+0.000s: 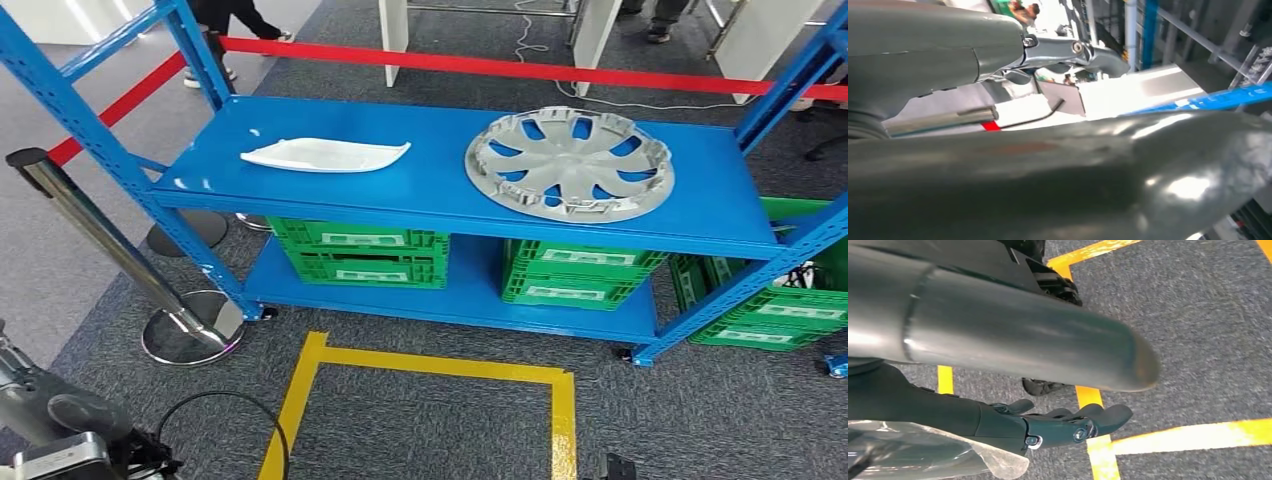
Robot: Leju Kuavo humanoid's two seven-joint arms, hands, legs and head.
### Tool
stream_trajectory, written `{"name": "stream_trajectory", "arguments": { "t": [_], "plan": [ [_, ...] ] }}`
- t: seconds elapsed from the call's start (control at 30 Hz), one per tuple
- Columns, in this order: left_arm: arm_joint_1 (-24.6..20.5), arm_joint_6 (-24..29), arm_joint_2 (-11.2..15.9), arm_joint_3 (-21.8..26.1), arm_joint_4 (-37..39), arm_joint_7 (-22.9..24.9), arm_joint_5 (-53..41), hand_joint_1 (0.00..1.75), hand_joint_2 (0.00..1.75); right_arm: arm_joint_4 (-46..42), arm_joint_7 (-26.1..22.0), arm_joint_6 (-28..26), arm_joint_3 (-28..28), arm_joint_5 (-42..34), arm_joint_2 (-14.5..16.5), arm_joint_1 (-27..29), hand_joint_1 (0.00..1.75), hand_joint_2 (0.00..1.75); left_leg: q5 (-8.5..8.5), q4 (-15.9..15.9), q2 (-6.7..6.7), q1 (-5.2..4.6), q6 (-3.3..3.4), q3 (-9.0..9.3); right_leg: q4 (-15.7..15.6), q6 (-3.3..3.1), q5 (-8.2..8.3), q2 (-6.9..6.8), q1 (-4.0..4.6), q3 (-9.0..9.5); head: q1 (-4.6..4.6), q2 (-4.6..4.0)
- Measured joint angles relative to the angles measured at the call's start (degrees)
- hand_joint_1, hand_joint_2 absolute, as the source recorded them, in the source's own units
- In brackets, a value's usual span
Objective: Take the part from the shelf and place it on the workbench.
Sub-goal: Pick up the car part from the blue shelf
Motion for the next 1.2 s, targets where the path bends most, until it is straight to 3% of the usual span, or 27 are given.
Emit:
{"name": "stream_trajectory", "arguments": {
  "t": [0.07, 0.13, 0.23, 0.27, 0.3, 0.33, 0.4, 0.43, 0.5, 0.57, 0.63, 0.67, 0.73, 0.8, 0.83, 0.9, 0.93, 0.97, 1.13, 1.2],
  "plan": [
    [0.04, -0.01, -0.01, 0.0, -0.04, -0.01, 0.05, 0.0, 0.0, 0.02, 0.04, 0.01, 0.01, 0.04, 0.01, -0.07, 0.0, 0.0, -0.02, -0.52, -0.07, 0.04, 0.57, 0.14, -0.19, 0.71, -0.18, -0.08, -0.13, 0.12, 0.1, 0.0],
    [-0.02, -0.01, -0.04, -0.02, -0.08, -0.01, 0.04, 0.0, 0.0, 0.04, 0.05, 0.01, 0.02, 0.21, 0.01, -0.18, 0.0, 0.0, 0.02, -1.11, 0.01, 0.25, 1.21, 0.64, 2.0, 1.18, -1.6, -0.07, -0.18, -0.96, 0.29, 0.0],
    [-0.05, -0.01, -0.08, -0.04, -0.08, -0.01, -0.04, 0.0, 0.0, 0.04, 0.12, 0.02, 0.02, 0.65, 0.01, -0.15, 0.0, 0.0, -0.31, -1.31, 0.13, 0.19, 1.87, 1.02, 12.73, 1.45, -5.79, -0.05, -0.16, -7.02, 0.64, 0.0],
    [-0.02, -0.01, -0.07, -0.04, -0.08, -0.01, -0.04, 0.0, 0.0, 0.05, 0.16, 0.02, 0.02, 0.76, 0.01, -0.06, 0.0, 0.0, -0.47, -1.3, 0.11, 0.11, 2.0, 1.14, 15.4, 1.46, -6.16, -0.06, -0.16, -8.83, 0.64, 0.0],
    [-0.02, -0.01, -0.07, -0.04, -0.08, -0.01, -0.05, 0.0, 0.0, 0.06, 0.2, 0.02, 0.02, 0.82, 0.0, 0.02, 0.0, 0.0, -0.67, -1.29, 0.05, 0.05, 2.05, 1.35, 15.97, 1.42, -5.33, -0.05, -0.15, -9.67, 0.65, 0.0],
    [-0.02, -0.01, -0.07, -0.04, -0.08, -0.01, -0.04, 0.0, 0.0, 0.07, 0.22, 0.03, 0.02, 0.85, 0.0, 0.06, 0.0, 0.0, -0.92, -1.28, -0.01, 0.02, 2.04, 1.68, 14.22, 1.32, -3.37, -0.05, -0.15, -9.32, 0.66, 0.0],
    [-0.02, -0.01, -0.07, -0.04, -0.08, -0.01, -0.04, 0.0, 0.0, 0.09, 0.24, 0.08, 0.02, 0.88, -0.01, 0.03, 0.0, 0.0, -1.57, -1.27, -0.09, -0.05, 1.76, 2.54, 6.93, 0.95, 1.24, -0.05, -0.08, -6.4, 0.65, 0.0],
    [-0.06, -0.01, -0.06, -0.04, -0.09, -0.01, -0.03, 0.0, 0.0, 0.09, 0.26, 0.12, 0.03, 0.9, 0.0, -0.03, 0.0, 0.0, -1.89, -1.18, -0.1, -0.14, 1.51, 2.82, 3.63, 0.7, 2.42, -0.05, 0.01, -4.8, 0.62, 0.0],
    [-0.14, -0.01, -0.05, -0.05, -0.09, -0.01, 0.0, 0.0, 0.0, 0.1, 0.34, 0.19, 0.03, 0.95, 0.0, -0.14, 0.0, 0.0, -2.22, -1.14, -0.07, -0.28, 0.98, 3.0, 0.97, 0.29, 2.4, 0.01, 0.23, -3.24, 0.44, 0.0],
    [-0.22, -0.01, -0.03, -0.06, -0.11, -0.01, 0.04, 0.0, 0.0, 0.1, 0.4, 0.18, 0.02, 0.96, 0.02, -0.08, 0.0, 0.0, -2.41, -1.23, -0.05, -0.26, 0.52, 3.13, 0.61, -0.13, 2.24, 0.06, 0.21, -2.86, 0.31, 0.0],
    [-0.3, -0.01, -0.03, -0.07, -0.16, -0.01, 0.04, 0.0, 0.0, 0.1, 0.4, 0.15, 0.0, 0.97, 0.08, 0.02, 0.0, 0.0, -3.62, 0.62, 0.0, -0.18, -0.11, 2.65, 0.31, -0.74, 2.06, 0.0, -0.04, -2.28, 0.07, 0.0],
    [-0.33, -0.01, -0.02, -0.07, -0.17, -0.01, 0.04, 0.0, 0.0, 0.1, 0.4, 0.14, -0.01, 0.98, 0.1, 0.0, 0.0, 0.0, -4.85, 3.11, 0.02, -0.1, -0.45, 1.59, 0.17, -1.06, 1.93, -0.04, -0.17, -1.91, -0.12, 0.0],
    [-0.31, -0.01, 0.02, -0.07, -0.17, -0.01, 0.04, 0.0, 0.0, 0.1, 0.4, 0.16, -0.01, 0.99, 0.1, -0.07, 0.0, 0.0, -7.71, 10.82, 0.06, 0.09, -0.91, -2.45, 0.15, -1.46, 1.51, -0.08, -0.18, -1.43, -0.33, 0.0],
    [-0.24, -0.01, 0.07, -0.07, -0.17, -0.01, 0.05, 0.0, 0.0, 0.1, 0.41, 0.18, -0.01, 0.99, 0.1, -0.02, 0.0, 0.0, -8.07, 15.59, 0.06, 0.21, -1.09, -5.7, 0.15, -1.53, 1.04, -0.05, -0.17, -0.88, -0.34, 0.0],
    [-0.24, -0.01, 0.1, -0.06, -0.17, -0.01, 0.05, 0.0, 0.0, 0.11, 0.43, 0.17, -0.01, 0.98, 0.1, 0.03, 0.0, 0.0, -6.49, 14.88, 0.06, 0.24, -1.05, -5.89, 0.16, -1.5, 0.78, -0.01, -0.17, -0.49, -0.36, 0.0],
    [-0.26, -0.01, 0.14, -0.07, -0.17, -0.01, 0.05, 0.0, 0.0, 0.12, 0.48, 0.17, -0.01, 0.97, 0.1, 0.09, 0.0, 0.0, -1.44, 8.31, 0.06, 0.24, -0.69, -3.74, 0.14, -1.34, 0.16, 0.09, -0.17, 0.2, -0.36, 0.0],
    [-0.26, -0.01, 0.15, -0.07, -0.17, -0.01, 0.05, 0.0, 0.0, 0.13, 0.5, 0.19, -0.01, 0.97, 0.11, 0.04, 0.0, 0.0, 0.32, 4.74, 0.07, 0.15, -0.42, -2.29, 0.18, -1.11, -0.18, 0.16, -0.06, 0.5, -0.38, 0.0],
    [-0.28, -0.01, 0.16, -0.08, -0.18, -0.01, 0.04, 0.0, 0.0, 0.14, 0.55, 0.25, -0.01, 0.97, 0.11, -0.03, 0.0, 0.0, 1.02, 2.04, 0.09, 0.06, -0.13, -1.22, 0.21, -0.81, -0.42, 0.17, 0.03, 0.59, -0.39, 0.0],
    [-0.01, -0.01, 0.19, -0.07, -0.26, -0.01, 0.0, 0.0, 0.0, 0.14, 0.46, 0.6, 0.0, 1.02, 0.13, -0.16, 0.0, 0.0, 0.3, -0.83, -0.06, 0.12, 1.24, 0.03, 0.88, 0.81, -1.56, -0.08, 0.08, 0.27, -0.29, 0.0],
    [0.0, -0.01, 0.17, -0.07, -0.28, -0.01, -0.03, 0.0, 0.0, 0.13, 0.27, 0.73, 0.01, 1.03, 0.13, -0.23, 0.0, 0.0, 0.17, -1.28, 0.08, 0.28, 1.75, 0.54, 6.42, 1.17, -4.08, -0.06, 0.09, -2.75, -0.06, 0.0]
  ]
}}
